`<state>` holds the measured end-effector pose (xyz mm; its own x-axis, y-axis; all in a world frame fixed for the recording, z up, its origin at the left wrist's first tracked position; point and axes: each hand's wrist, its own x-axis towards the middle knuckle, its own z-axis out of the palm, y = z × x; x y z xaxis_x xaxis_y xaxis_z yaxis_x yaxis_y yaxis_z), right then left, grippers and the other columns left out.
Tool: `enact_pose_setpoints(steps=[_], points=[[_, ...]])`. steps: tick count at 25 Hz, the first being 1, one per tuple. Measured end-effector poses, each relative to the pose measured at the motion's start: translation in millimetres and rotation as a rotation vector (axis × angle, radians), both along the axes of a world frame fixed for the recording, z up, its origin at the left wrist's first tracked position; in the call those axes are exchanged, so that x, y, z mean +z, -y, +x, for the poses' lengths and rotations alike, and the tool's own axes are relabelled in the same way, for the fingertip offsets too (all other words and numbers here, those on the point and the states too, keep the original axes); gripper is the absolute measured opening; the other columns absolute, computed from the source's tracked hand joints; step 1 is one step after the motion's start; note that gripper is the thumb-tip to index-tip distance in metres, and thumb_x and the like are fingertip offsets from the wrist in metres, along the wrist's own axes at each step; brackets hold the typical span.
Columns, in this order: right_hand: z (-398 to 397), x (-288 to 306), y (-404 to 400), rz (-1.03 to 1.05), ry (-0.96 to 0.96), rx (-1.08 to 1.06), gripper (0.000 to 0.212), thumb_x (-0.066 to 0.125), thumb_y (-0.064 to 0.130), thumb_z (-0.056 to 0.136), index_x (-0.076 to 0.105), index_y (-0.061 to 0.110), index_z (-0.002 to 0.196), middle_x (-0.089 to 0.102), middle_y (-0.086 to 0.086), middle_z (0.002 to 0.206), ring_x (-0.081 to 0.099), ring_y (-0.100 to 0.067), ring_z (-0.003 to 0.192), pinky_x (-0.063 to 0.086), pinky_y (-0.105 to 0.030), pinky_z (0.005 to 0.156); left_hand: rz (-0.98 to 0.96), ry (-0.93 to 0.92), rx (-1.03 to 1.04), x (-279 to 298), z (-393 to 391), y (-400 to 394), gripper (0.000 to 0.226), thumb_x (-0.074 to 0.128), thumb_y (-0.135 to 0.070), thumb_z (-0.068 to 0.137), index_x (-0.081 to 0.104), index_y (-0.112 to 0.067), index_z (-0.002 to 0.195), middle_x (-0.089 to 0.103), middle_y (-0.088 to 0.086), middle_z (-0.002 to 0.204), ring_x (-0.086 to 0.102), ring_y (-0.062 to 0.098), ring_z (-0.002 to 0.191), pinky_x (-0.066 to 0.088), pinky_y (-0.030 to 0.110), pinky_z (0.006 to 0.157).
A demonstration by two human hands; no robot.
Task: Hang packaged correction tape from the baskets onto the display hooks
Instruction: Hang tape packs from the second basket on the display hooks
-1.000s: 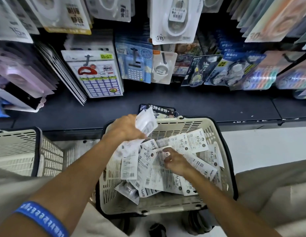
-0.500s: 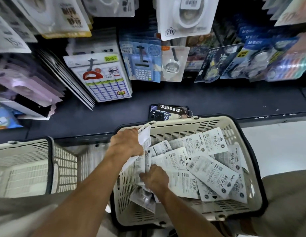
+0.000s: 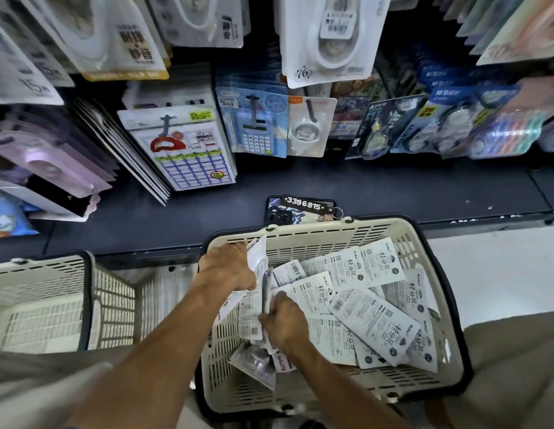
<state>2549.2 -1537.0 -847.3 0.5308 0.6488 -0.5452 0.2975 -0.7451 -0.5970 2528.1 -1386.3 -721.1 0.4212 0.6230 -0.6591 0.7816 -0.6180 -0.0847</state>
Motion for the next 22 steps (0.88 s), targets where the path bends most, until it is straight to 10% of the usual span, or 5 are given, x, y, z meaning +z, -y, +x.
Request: enact_pose_setpoints(steps=[5,9,14,22], points=[[-12.8,-0.8,-2.2,-0.055,0.072,0.139,0.065,0.063,0.026,0.090,0.031,0.027,0.146,0.059,-0.006,0.111,0.066,-0.026,0.093,0.047,-0.026,0.067,-0.012,0.039,0.047,-0.4,-7.6,-1.5,0.071,0.081,-0.039,0.080,0.047,-0.016,0.139,0.060,0.003,0.135,0.058,0.026,0.125,0.048,0.035,0.094],[-16.7,-11.2,-10.9,-0.065,-0.116,-0.091,0.046,0.070,0.032,0.089,0.049,0.017,0.127,0.061,0.005,0.092,0.064,-0.003,0.067,0.045,-0.016,0.054,-0.043,0.036,0.072,-2.7,-9.2,-3.7,0.075,0.082,-0.043,0.079,0.046,-0.015,0.139,0.058,0.003,0.137,0.057,0.026,0.126,0.047,0.035,0.095],[-20.9,-4.5,-16.6,-0.118,-0.006,0.078,0.033,0.052,0.032,0.098,0.070,0.008,0.111,0.071,-0.012,0.113,0.069,-0.027,0.099,0.055,-0.029,0.080,-0.051,0.025,0.090,-11.4,-10.1,-3.5,0.070,0.079,-0.039,0.082,0.046,-0.015,0.138,0.058,0.003,0.137,0.056,0.026,0.127,0.047,0.033,0.092],[50.6,82.8,1.0,0.133,0.061,-0.021,0.043,0.070,0.033,0.083,0.051,0.020,0.047,0.050,0.011,0.039,0.048,-0.003,0.043,0.048,-0.029,0.087,-0.440,0.264,0.530,-24.7,-11.5,-2.2,0.077,0.087,-0.038,0.070,0.055,-0.011,0.135,0.062,0.010,0.132,0.060,0.029,0.121,0.050,0.040,0.103]])
